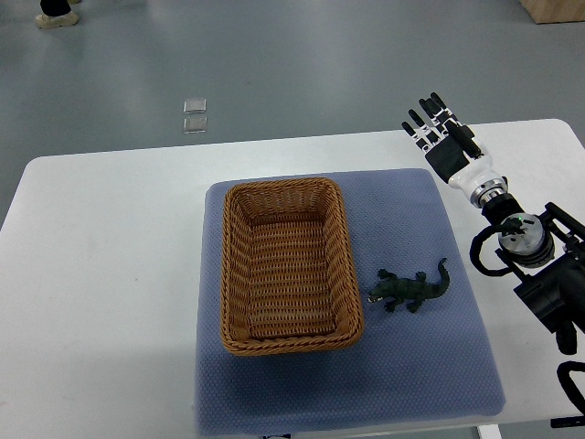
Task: Place crocodile in brown basket with right hand
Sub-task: 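Move the right hand over the dark green toy crocodile, fingers open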
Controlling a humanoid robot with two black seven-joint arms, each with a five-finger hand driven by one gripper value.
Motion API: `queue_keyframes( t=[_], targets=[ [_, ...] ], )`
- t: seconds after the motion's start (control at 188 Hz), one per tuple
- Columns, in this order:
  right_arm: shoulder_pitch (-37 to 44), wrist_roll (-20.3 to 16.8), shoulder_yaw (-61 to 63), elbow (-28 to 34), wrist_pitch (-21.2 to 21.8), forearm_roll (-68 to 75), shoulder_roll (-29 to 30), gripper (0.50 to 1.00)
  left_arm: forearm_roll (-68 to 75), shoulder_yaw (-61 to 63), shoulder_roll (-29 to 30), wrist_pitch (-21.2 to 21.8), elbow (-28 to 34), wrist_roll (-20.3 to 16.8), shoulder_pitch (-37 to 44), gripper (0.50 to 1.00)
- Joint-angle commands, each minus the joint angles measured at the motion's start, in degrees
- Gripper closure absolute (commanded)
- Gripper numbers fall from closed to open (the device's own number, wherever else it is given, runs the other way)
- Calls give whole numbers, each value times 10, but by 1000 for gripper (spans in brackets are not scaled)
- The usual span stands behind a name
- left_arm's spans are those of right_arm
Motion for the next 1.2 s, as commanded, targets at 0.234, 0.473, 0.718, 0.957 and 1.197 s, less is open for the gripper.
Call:
queue_keyframes(
  t=[0.234,0.473,0.718,0.957,1.197],
  targets=[
    [3,0,-1,0,1,-6,-4,572,0,0,0,0,1,-4,1,500],
    [11,-6,-6,4,18,-52,-12,572,0,1,0,0,1,-4,0,500],
    [47,-33,-65,31,38,-226,-63,572,0,0,0,0,0,-4,0,500],
    [150,-90,-243,139,47,-435,-188,572,0,2,0,-1,-1,-4,0,500],
    [332,-162,-450,251,136,-520,-298,572,0,2,0,-1,-5,-4,-3,500]
  ],
)
